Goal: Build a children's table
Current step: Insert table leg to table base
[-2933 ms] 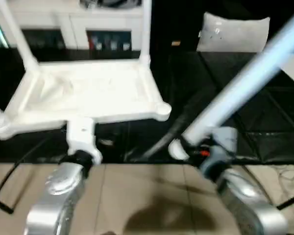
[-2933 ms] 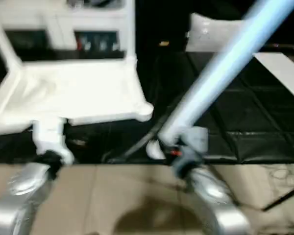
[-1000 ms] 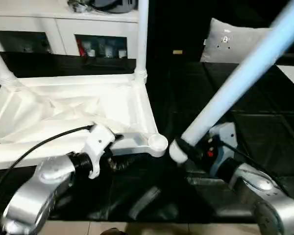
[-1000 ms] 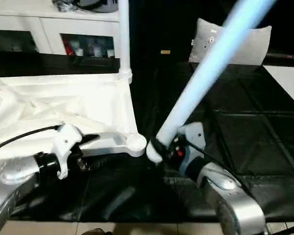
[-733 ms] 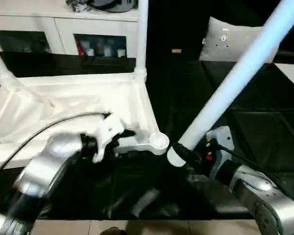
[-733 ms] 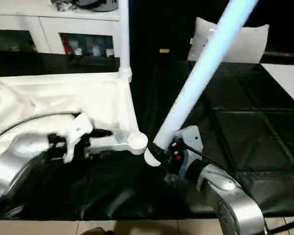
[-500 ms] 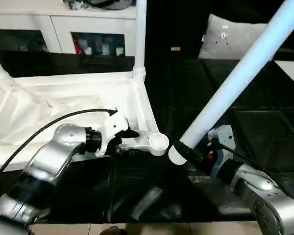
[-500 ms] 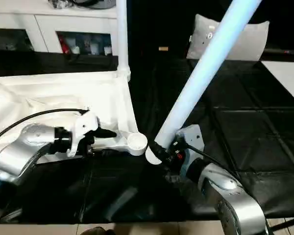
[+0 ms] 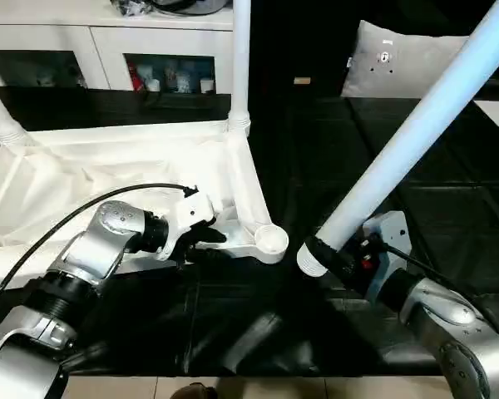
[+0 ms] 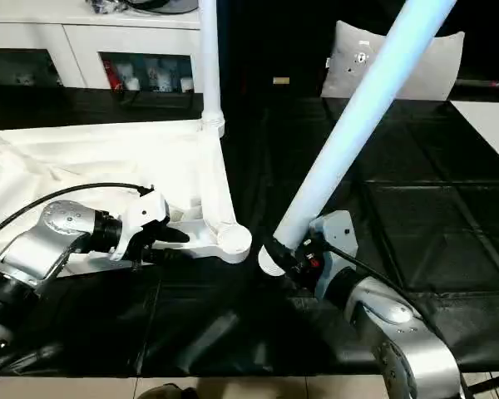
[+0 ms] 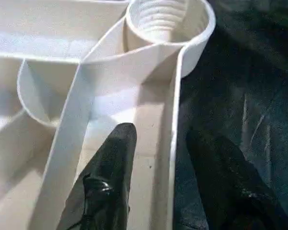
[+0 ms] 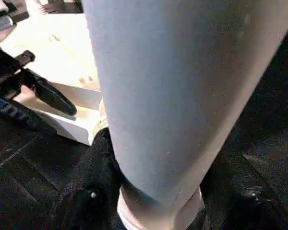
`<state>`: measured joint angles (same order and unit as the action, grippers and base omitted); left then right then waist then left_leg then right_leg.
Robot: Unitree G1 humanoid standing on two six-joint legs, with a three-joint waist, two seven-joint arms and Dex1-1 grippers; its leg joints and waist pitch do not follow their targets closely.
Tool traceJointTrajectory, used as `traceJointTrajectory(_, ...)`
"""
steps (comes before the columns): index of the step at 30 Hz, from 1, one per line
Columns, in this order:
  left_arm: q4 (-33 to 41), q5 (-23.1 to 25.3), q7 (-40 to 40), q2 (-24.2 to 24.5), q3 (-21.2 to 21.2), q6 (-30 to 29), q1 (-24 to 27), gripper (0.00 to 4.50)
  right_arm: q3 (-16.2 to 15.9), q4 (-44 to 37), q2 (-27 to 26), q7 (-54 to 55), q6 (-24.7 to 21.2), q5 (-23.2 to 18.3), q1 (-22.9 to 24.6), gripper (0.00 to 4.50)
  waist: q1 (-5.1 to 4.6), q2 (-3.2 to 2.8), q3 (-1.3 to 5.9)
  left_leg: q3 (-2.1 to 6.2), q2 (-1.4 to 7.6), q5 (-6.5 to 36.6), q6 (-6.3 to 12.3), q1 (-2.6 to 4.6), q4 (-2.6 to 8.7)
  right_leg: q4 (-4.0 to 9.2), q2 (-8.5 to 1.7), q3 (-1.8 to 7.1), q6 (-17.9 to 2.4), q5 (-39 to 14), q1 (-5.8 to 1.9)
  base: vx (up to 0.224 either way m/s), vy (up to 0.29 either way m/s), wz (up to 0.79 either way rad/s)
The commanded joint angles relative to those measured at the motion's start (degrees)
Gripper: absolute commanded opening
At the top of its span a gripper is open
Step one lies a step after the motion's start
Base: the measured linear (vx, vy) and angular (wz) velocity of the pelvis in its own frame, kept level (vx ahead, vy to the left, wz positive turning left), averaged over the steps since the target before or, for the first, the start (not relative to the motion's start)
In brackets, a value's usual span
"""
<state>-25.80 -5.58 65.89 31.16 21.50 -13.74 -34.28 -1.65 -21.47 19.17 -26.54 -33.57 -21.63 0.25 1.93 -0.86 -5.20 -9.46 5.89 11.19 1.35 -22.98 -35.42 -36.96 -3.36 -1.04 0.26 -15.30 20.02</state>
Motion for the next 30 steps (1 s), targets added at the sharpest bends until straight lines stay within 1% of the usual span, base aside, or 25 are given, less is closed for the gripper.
traceJointTrajectory(1,-0.5,0.4,-0.2,-0.3,-0.2,0.4,-1.1,1.6,0.1,-1.1,0.1,0.3,-0.4,0.1,-0.3,1.9,-0.01,-0.47,3.59,3.36,7.54,12.7,-1.43,2.24,5.8,4.03,-6.71,2.82,-17.3,2.9,-0.79,0.0,0.0,0.0)
traceJointTrajectory(2,-0.8,0.2,-0.3,-0.4,-0.4,0.6,-1.2,1.49,0.0,-1.0,0.1,0.4,-0.5,0.1,-0.3,1.9,0.02,-0.49,3.66,3.33,7.52,12.3,-1.28,2.22,5.74,3.99,-6.77,2.8,-17.3,3.5,-0.86,0.0,0.0,0.0)
traceJointTrajectory(3,-2.2,0.9,-0.4,-0.6,-0.4,1.7,-1.4,1.49,-0.2,-0.9,0.1,0.5,-0.6,0.1,-0.5,1.9,0.04,-0.41,3.67,3.21,7.39,11.4,-0.58,2.05,5.63,4.07,-6.85,2.86,-17.3,4.6,-0.94,0.0,0.0,0.0)
traceJointTrajectory(4,-2.9,1.4,-0.5,-0.7,-0.4,2.4,-1.6,1.37,-0.2,-0.9,0.0,0.6,-0.7,0.1,-0.6,1.9,0.06,-0.41,3.67,3.22,7.38,11.1,-0.35,1.99,5.59,4.06,-6.88,2.86,-17.3,4.8,-0.99,0.0,0.0,0.0)
traceJointTrajectory(6,-4.0,2.0,-0.7,-0.9,-0.3,3.3,-1.9,1.25,-0.3,-0.7,0.0,0.7,-0.7,0.2,-0.8,1.9,0.1,-0.44,3.65,3.24,7.49,11.0,-0.01,2.02,5.64,4.12,-6.89,2.85,-17.2,4.7,-0.96,0.0,0.0,0.0)
traceJointTrajectory(7,-4.5,2.2,-0.7,-1.0,-0.4,3.6,-2.1,1.11,-0.4,-0.6,-0.1,0.7,-0.6,0.3,-0.9,1.9,0.14,-0.54,3.67,3.22,7.48,11.3,-0.04,2.09,5.61,4.16,-6.89,2.84,-17.2,4.3,-0.92,0.0,0.0,0.0)
traceJointTrajectory(9,-4.8,2.4,-0.6,-1.1,-0.4,3.8,-2.2,0.92,-0.5,-0.5,-0.1,0.7,-0.6,0.4,-0.9,1.9,0.14,-0.55,3.55,3.26,7.55,12.9,-0.59,2.15,5.72,4.28,-6.91,2.89,-17.3,2.3,-0.82,0.0,0.0,0.0)
traceJointTrajectory(10,-4.8,2.5,-0.2,-1.1,-0.4,3.9,-2.3,0.92,-0.6,-0.6,-0.2,0.8,-0.5,0.4,-0.8,1.9,0.16,-0.68,3.51,3.31,7.63,14.1,-1.39,2.21,5.85,4.36,-6.95,2.95,-17.2,0.7,-0.74,0.0,0.0,0.0)
traceJointTrajectory(11,-4.8,2.5,0.0,-1.1,-0.4,3.9,-2.3,0.8,-0.7,-0.7,-0.1,0.8,-0.6,0.4,-0.8,1.9,0.14,-0.7,3.48,3.33,7.64,14.6,-1.66,2.25,5.89,4.37,-6.9,2.96,-17.2,0.2,-0.68,0.0,0.0,0.0)
traceJointTrajectory(12,-4.9,2.5,0.2,-1.1,-0.3,4.0,-2.4,0.8,-0.9,-0.9,-0.1,0.6,-0.9,0.1,-0.8,1.9,0.15,-0.78,3.42,3.37,7.66,15.6,-2.22,2.3,5.96,4.42,-6.89,2.99,-17.1,-0.9,-0.59,0.0,0.0,0.0)
traceJointTrajectory(13,-5.0,2.5,0.4,-1.1,-0.3,4.0,-2.4,0.57,-1.0,-1.0,0.0,0.4,-1.1,-0.1,-0.8,1.9,0.1,-0.69,3.36,3.36,7.61,16.4,-2.61,2.3,6.02,4.53,-6.9,3.05,-17.0,-1.9,-0.52,0.0,0.0,0.0)
traceJointTrajectory(14,-5.2,2.5,0.7,-1.2,-0.4,4.2,-2.5,0.57,-1.1,-1.2,0.0,0.5,-1.5,-0.2,-0.9,1.9,0.12,-0.71,3.35,3.39,7.6,16.6,-2.81,2.28,6.02,4.55,-6.95,3.07,-16.9,-2.3,-0.53,0.0,0.0,0.0)
traceJointTrajectory(15,-5.3,2.4,1.0,-1.3,-0.4,4.3,-2.6,0.5,-1.2,-1.4,0.0,0.7,-1.7,-0.2,-1.0,1.9,0.17,-0.96,3.37,3.42,7.59,16.6,-2.98,2.29,6.0,4.54,-6.97,3.11,-16.9,-2.3,-0.49,0.0,0.0,0.0)
traceJointTrajectory(16,-5.7,2.4,1.1,-1.5,-0.6,4.6,-2.7,0.47,-1.3,-1.3,0.1,0.8,-1.7,0.0,-1.3,1.9,0.11,-0.78,3.47,3.41,7.62,16.0,-3.09,2.29,6.06,4.49,-6.89,3.12,-16.8,-1.2,-0.53,0.0,0.0,0.0)
traceJointTrajectory(17,-5.9,2.4,1.3,-1.7,-0.7,4.9,-2.8,0.38,-1.3,-1.2,0.1,0.9,-1.7,0.1,-1.5,1.9,0.13,-0.75,3.49,3.36,7.62,15.8,-3.06,2.3,6.05,4.48,-6.9,3.11,-16.9,-0.7,-0.51,0.0,0.0,0.0)
traceJointTrajectory(19,-5.8,2.0,2.4,-2.1,-0.8,5.9,-2.6,0.14,-0.8,-0.8,-0.4,0.6,-2.7,-1.2,-2.6,1.9,0.06,-0.44,3.69,3.33,7.66,14.7,-2.62,2.26,6.0,4.33,-6.91,3.05,-17.0,0.8,-0.67,0.0,0.0,0.0)
traceJointTrajectory(21,-5.2,1.2,3.7,-2.3,-1.0,7.0,-2.1,0.03,-0.6,-0.6,-0.6,0.1,-3.2,-2.2,-4.3,1.9,0.03,-0.57,3.74,3.25,7.58,13.5,-2.1,2.22,5.85,4.23,-6.98,3.0,-17.2,1.6,-0.68,0.0,0.0,0.0)
traceJointTrajectory(22,-4.3,0.5,4.5,-2.4,-1.3,7.6,-1.5,0.03,-1.5,-0.4,0.1,-1.1,-2.5,-1.7,-6.0,1.9,0.01,-0.71,3.74,3.22,7.63,12.6,-1.89,2.23,5.84,4.1,-6.88,2.92,-17.2,2.6,-0.65,0.0,0.0,0.0)
traceJointTrajectory(23,-4.3,0.5,4.5,-2.4,-1.3,7.6,-1.4,0.03,-1.5,-0.4,0.1,-1.2,-2.4,-1.7,-6.1,1.9,-0.04,-0.68,3.83,3.19,7.62,12.1,-1.79,2.25,5.82,3.99,-6.79,2.87,-17.2,3.6,-0.72,0.0,0.0,0.0)
traceJointTrajectory(24,-3.6,0.6,4.1,-2.5,-1.2,8.1,-0.8,0.01,-2.1,0.0,0.4,-2.0,-2.7,-1.8,-7.3,1.9,-0.03,-0.83,3.81,3.17,7.64,11.2,-1.49,2.25,5.81,3.8,-6.71,2.82,-17.3,5.4,-0.69,0.0,0.0,0.0)
traceJointTrajectory(26,-2.2,0.9,3.2,-2.6,-1.2,9.3,0.6,0.0,-2.9,0.7,0.4,-2.8,-3.6,-2.0,-8.7,1.9,-0.04,-0.59,4.0,3.1,7.66,9.4,-0.42,2.2,5.64,3.63,-6.78,2.73,-17.5,8.6,-0.92,0.0,0.0,0.0)
traceJointTrajectory(27,-1.9,0.9,3.0,-2.7,-1.2,9.5,0.8,0.0,-3.0,0.9,0.4,-2.9,-3.8,-2.0,-8.9,1.9,-0.02,-0.61,4.08,3.06,7.62,8.7,0.09,2.17,5.49,3.57,-6.87,2.71,-17.7,9.6,-1.01,0.0,0.0,0.0)
traceJointTrajectory(28,-1.3,0.6,2.9,-3.0,-1.5,10.5,1.7,0.0,-3.8,1.6,0.5,-3.4,-4.5,-1.8,-9.8,1.9,-0.02,-0.46,4.25,2.89,7.44,6.0,1.81,1.92,5.12,3.51,-7.02,2.68,-17.9,12.2,-1.32,0.0,0.0,0.0)
traceJointTrajectory(29,-1.1,0.3,3.0,-3.1,-1.7,11.1,2.1,0.0,-4.3,2.0,0.5,-3.6,-4.9,-1.7,-10.2,1.9,-0.02,-0.46,4.19,2.87,7.38,5.6,2.25,1.79,5.07,3.54,-7.04,2.67,-17.9,12.3,-1.35,0.0,0.0,0.0)
traceJointTrajectory(30,-0.6,0.5,3.4,-3.1,-1.5,11.1,2.8,0.0,-5.9,2.9,1.6,-4.8,-6.0,-1.2,-11.2,1.9,0.09,-0.52,4.21,2.78,7.39,5.5,2.74,1.92,4.97,3.65,-7.04,2.65,-18.0,11.4,-1.29,0.0,0.0,0.0)
